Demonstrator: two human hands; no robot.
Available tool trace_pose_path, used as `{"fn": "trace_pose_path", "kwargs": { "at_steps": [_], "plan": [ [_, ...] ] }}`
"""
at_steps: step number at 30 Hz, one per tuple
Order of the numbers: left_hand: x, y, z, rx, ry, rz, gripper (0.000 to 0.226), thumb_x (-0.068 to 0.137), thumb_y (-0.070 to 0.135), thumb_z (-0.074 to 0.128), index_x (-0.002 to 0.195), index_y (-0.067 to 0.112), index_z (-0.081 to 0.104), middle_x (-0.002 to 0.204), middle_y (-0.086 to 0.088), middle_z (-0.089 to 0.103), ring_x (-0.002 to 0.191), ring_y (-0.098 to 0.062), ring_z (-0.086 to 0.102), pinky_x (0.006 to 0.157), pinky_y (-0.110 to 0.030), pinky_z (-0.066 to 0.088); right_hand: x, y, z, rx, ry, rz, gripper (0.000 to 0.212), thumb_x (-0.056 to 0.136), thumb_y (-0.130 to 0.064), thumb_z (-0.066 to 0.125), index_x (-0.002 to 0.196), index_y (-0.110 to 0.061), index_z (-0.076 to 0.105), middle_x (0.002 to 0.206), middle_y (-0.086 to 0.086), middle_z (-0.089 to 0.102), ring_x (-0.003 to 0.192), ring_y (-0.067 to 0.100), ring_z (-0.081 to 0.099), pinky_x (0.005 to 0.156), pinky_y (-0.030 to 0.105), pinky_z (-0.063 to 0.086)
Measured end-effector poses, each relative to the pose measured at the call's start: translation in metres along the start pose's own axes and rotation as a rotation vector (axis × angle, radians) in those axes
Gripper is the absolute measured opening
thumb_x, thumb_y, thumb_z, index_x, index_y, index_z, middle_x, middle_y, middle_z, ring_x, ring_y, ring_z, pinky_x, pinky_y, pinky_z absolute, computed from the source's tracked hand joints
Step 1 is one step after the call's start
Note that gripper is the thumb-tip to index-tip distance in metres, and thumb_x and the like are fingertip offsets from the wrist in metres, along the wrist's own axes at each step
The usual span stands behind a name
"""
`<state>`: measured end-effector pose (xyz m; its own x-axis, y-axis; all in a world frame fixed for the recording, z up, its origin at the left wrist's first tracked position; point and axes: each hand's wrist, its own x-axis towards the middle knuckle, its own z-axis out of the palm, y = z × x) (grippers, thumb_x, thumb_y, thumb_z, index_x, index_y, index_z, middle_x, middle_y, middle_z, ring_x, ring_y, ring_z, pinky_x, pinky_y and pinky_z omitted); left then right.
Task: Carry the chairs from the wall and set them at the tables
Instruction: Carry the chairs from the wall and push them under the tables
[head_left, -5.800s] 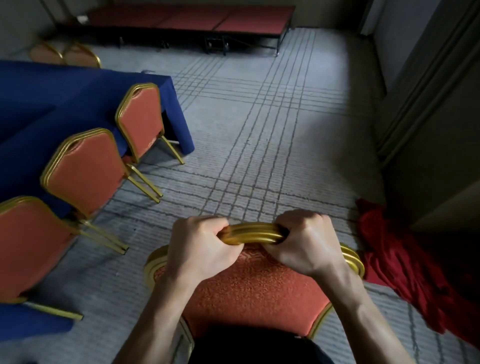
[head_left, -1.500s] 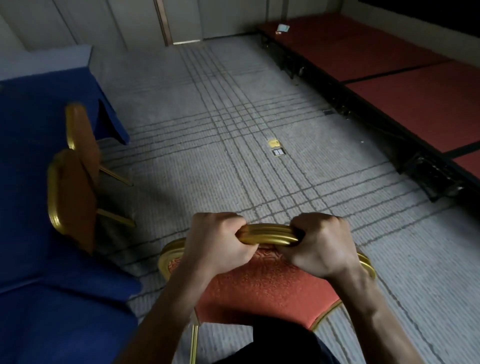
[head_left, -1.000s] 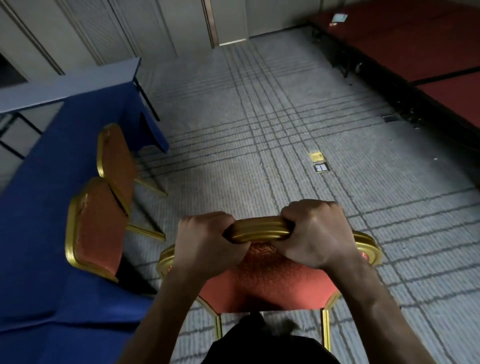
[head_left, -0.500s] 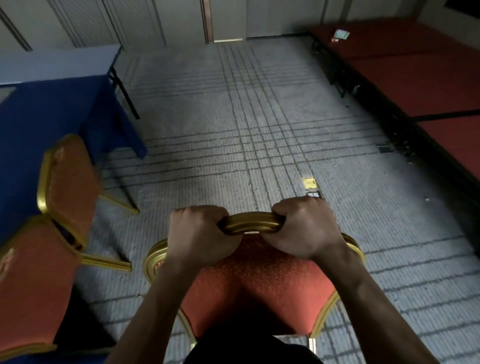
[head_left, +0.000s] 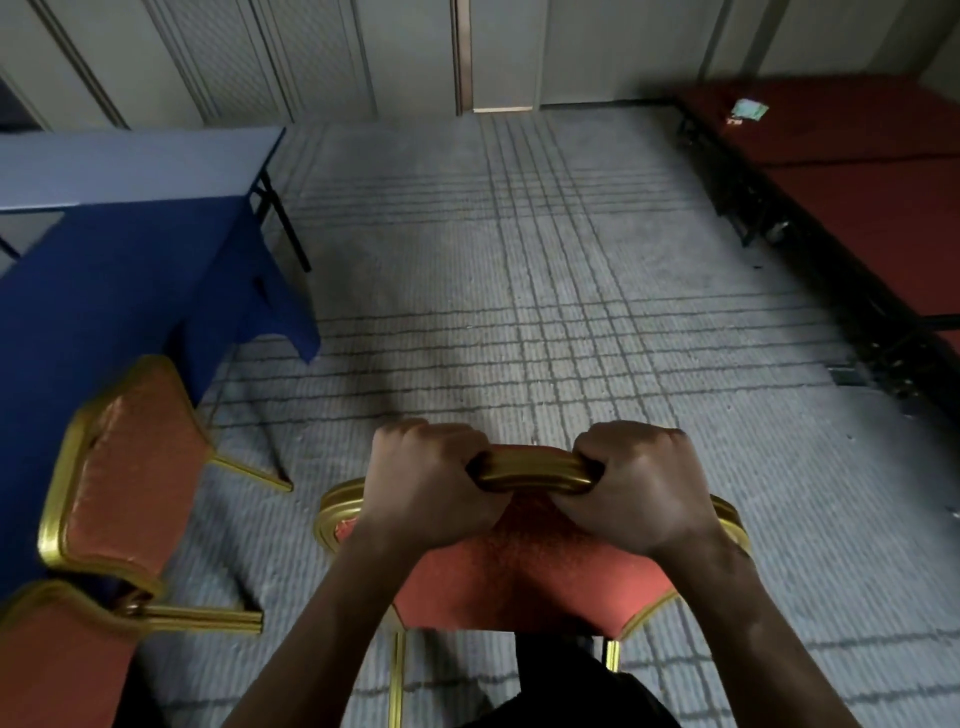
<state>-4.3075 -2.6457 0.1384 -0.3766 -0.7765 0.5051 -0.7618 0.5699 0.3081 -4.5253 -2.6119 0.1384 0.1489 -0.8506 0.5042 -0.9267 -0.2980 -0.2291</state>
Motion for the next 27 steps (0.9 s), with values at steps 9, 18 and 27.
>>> {"fn": "trace_pose_path", "kwargs": {
  "at_steps": [9, 18, 27],
  "plan": [
    [0.150, -0.097, 0.066, 0.073, -0.006, -0.126, 0.036, 0.071, 0.046, 0.072, 0.054, 0.020, 0.054, 0.051, 0.005, 0.055, 0.047, -0.016, 0.057, 0.047, -0.025, 0.042, 0.184, 0.089, 0.107, 0.121, -0.094, -0.048, 0.051, 0.067, -0.068, 0.061, 0.053, -0.028, 0.034, 0.049, -0.011, 0.038, 0.047, 0.012, 0.052, 0.053, 0.024, 0.029],
    [0.257, -0.192, 0.070, 0.141, 0.093, -0.292, 0.031, 0.069, 0.041, 0.075, 0.055, 0.020, 0.056, 0.052, 0.007, 0.056, 0.047, -0.013, 0.056, 0.048, -0.029, 0.043, 0.360, 0.109, 0.174, 0.293, -0.089, -0.295, 0.046, 0.071, -0.050, 0.073, 0.054, -0.024, 0.038, 0.051, -0.007, 0.047, 0.048, 0.013, 0.048, 0.048, 0.030, 0.038],
    [0.326, -0.324, 0.105, 0.190, 0.112, -0.404, 0.033, 0.065, 0.033, 0.080, 0.053, 0.022, 0.052, 0.051, 0.010, 0.050, 0.044, -0.009, 0.048, 0.047, -0.025, 0.037, 0.500, 0.102, 0.289, 0.315, -0.175, -0.434, 0.043, 0.070, -0.049, 0.071, 0.055, -0.026, 0.038, 0.054, -0.009, 0.047, 0.051, 0.014, 0.051, 0.048, 0.030, 0.038]
  ]
}}
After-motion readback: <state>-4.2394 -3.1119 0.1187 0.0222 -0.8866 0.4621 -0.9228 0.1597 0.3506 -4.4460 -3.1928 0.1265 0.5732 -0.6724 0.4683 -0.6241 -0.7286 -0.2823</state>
